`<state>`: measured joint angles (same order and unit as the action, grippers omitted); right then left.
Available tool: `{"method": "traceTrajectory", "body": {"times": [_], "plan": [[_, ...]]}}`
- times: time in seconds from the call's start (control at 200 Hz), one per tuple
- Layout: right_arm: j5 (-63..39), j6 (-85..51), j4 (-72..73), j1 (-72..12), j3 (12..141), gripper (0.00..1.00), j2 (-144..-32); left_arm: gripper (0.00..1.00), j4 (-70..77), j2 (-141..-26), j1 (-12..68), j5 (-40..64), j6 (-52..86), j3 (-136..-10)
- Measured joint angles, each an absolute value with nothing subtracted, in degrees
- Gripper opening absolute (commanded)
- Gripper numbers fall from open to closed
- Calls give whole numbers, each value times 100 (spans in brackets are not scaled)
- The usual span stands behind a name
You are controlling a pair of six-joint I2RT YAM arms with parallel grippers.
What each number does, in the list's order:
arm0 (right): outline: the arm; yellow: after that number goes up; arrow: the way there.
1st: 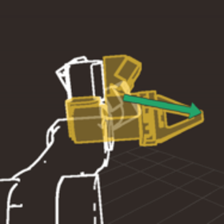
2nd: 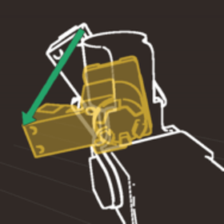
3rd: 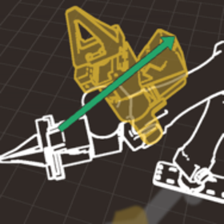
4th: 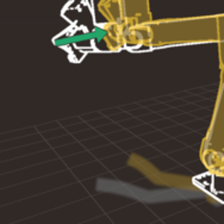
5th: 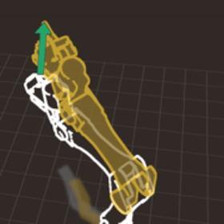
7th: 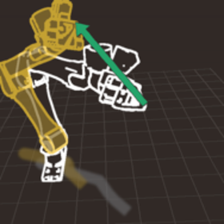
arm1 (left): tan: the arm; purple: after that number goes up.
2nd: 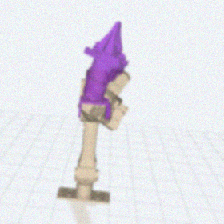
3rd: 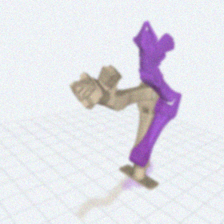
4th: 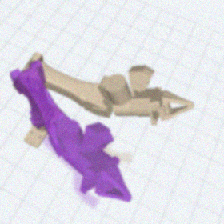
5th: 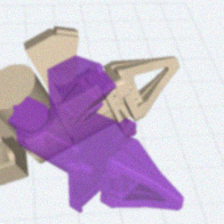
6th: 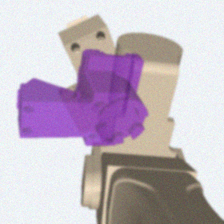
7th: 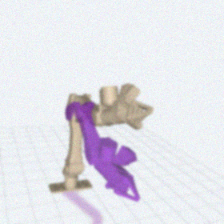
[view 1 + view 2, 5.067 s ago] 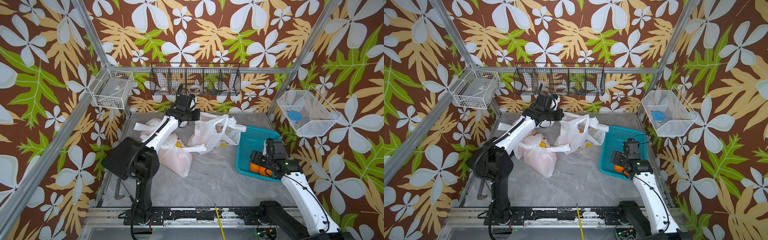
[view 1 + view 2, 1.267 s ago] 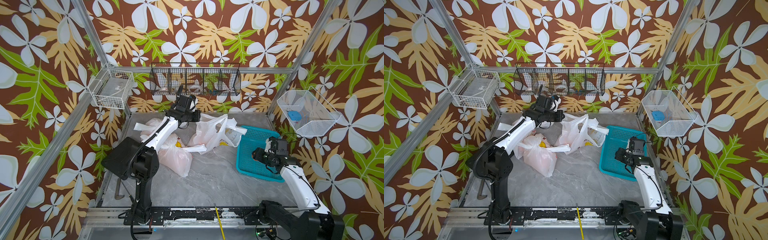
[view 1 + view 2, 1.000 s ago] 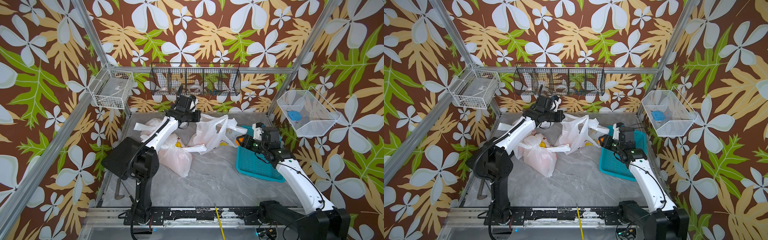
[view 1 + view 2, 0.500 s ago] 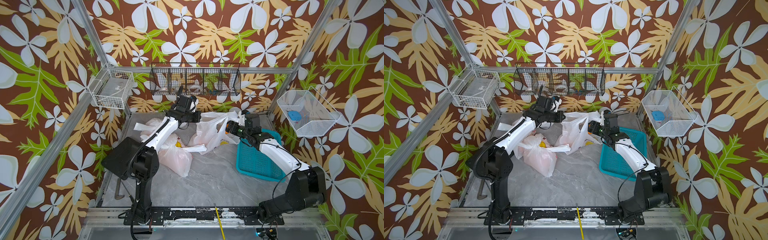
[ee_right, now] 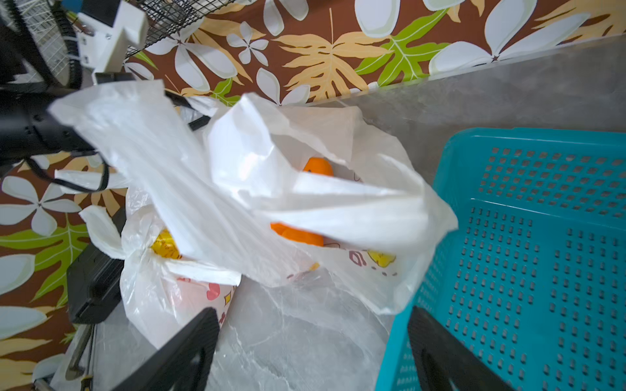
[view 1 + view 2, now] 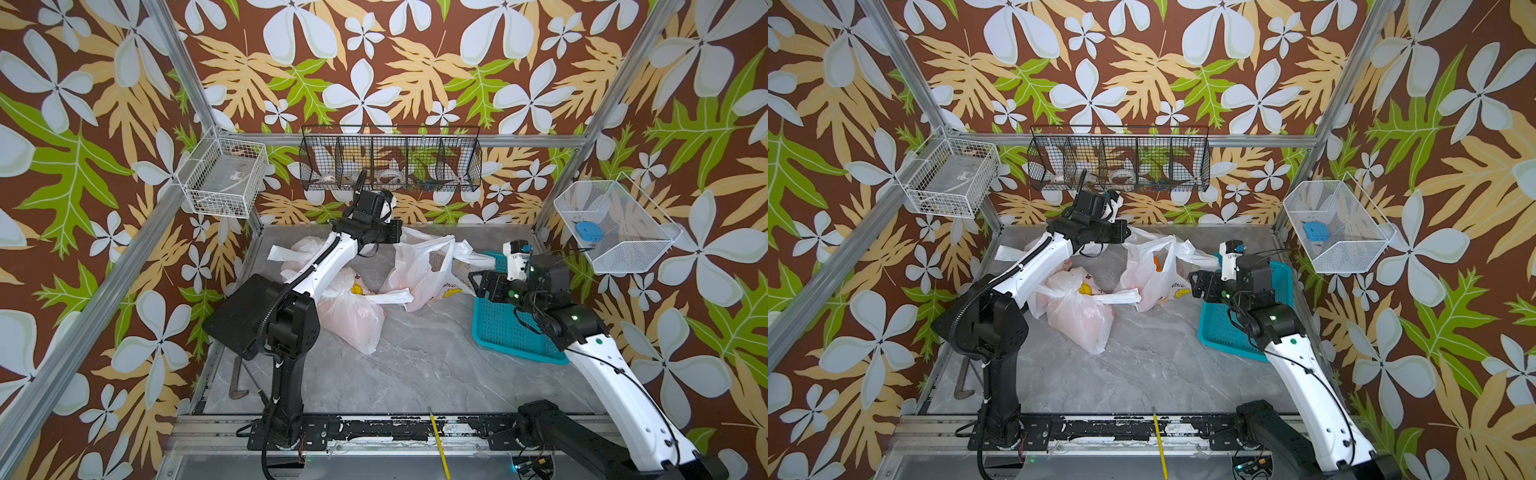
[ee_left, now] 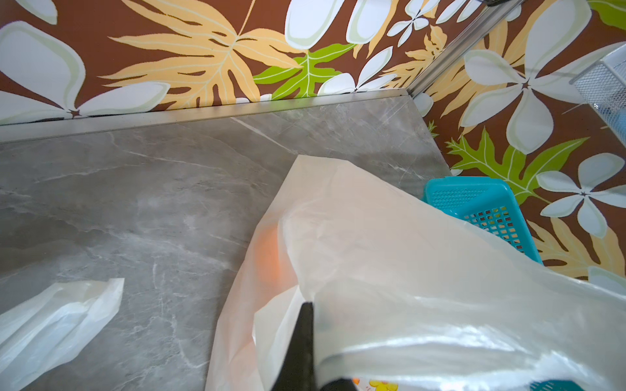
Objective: Place the oranges into plastic bags & tie knots
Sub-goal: Place the orange in the plastic bag, then adjust the plastic bag at the center of the board.
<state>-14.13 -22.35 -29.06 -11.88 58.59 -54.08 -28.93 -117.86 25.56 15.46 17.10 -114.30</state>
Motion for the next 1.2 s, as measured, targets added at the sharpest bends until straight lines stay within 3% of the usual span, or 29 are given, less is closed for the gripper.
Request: {"method": "traceTrajectory", "body": {"times": [0.22,0.515,0.741,0.871,0.996,1.046,1.071,1.201], "plan": [[-1922,-1345,-3301,-838,6486,93,-5275,0,-2893,-11791,2556,1575,1728,-11469],[-2676,576,-3684,-840,7985,85,-7321,0,-2893,-11791,2556,1658,1699,-11467],[-2609,1463,-4012,-873,8342,82,-7870,0,-2895,-11791,2556,1658,1658,-11434],[-2502,1697,-4167,-915,8300,64,-8051,0,-2895,-11791,2556,1658,1660,-11434],[-2536,1811,-4171,-943,8285,17,-8143,0,-2895,-11791,2556,1658,1658,-11439],[-2574,1809,-4169,-943,8307,4,-8141,2,-2895,-11791,2556,1660,1660,-11439],[-2600,1802,-4165,-941,8326,0,-8128,8,-2895,-11791,2554,1660,1658,-11439],[-2998,1693,-4058,-943,8377,0,-7907,35,-2891,-11605,2554,1656,1629,-11362]]}}
